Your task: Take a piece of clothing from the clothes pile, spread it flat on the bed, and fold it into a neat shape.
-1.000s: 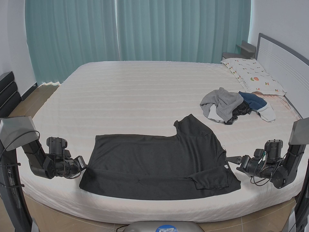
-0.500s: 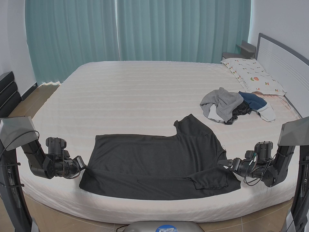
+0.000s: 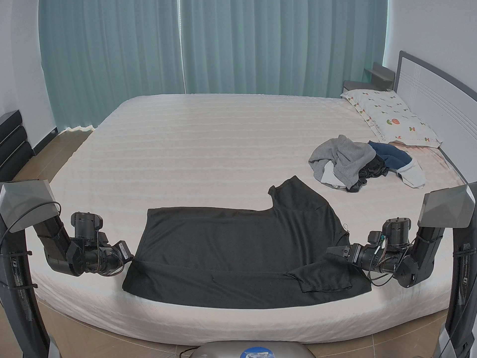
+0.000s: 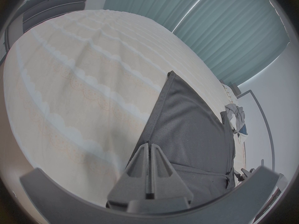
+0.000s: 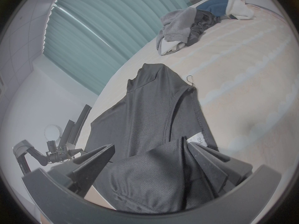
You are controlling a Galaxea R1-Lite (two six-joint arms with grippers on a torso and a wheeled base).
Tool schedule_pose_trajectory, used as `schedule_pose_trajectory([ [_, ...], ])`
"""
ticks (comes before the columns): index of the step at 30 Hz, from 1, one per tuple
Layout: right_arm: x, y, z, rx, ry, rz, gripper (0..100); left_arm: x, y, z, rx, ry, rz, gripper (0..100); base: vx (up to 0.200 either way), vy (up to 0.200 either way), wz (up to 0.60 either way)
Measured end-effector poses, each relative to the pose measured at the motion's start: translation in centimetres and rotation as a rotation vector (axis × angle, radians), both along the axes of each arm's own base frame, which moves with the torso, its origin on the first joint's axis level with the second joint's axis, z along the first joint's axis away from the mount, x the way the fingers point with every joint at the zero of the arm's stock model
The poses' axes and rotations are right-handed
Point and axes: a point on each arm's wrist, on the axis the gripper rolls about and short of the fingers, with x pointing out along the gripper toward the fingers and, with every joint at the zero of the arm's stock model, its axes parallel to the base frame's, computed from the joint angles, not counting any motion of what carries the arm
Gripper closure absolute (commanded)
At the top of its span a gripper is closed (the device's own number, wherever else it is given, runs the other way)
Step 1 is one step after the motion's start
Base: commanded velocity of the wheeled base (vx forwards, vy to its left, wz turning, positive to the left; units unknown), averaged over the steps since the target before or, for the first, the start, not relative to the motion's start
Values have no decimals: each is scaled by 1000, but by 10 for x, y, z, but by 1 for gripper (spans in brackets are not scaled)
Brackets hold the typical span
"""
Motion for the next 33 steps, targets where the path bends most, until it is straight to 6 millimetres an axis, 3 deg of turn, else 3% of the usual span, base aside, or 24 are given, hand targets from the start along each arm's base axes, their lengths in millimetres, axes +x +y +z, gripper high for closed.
schedule_pose_trajectory([
  [12,4,-10,-6,-8,2,-27,0,0,0,0,0,1,0,100,0,0,0],
  [13,3,-10,-6,-8,4,-27,100,0,0,0,0,1,0,100,0,0,0],
  [33,0,-22,-7,-21,10,-52,100,0,0,0,0,1,0,100,0,0,0],
])
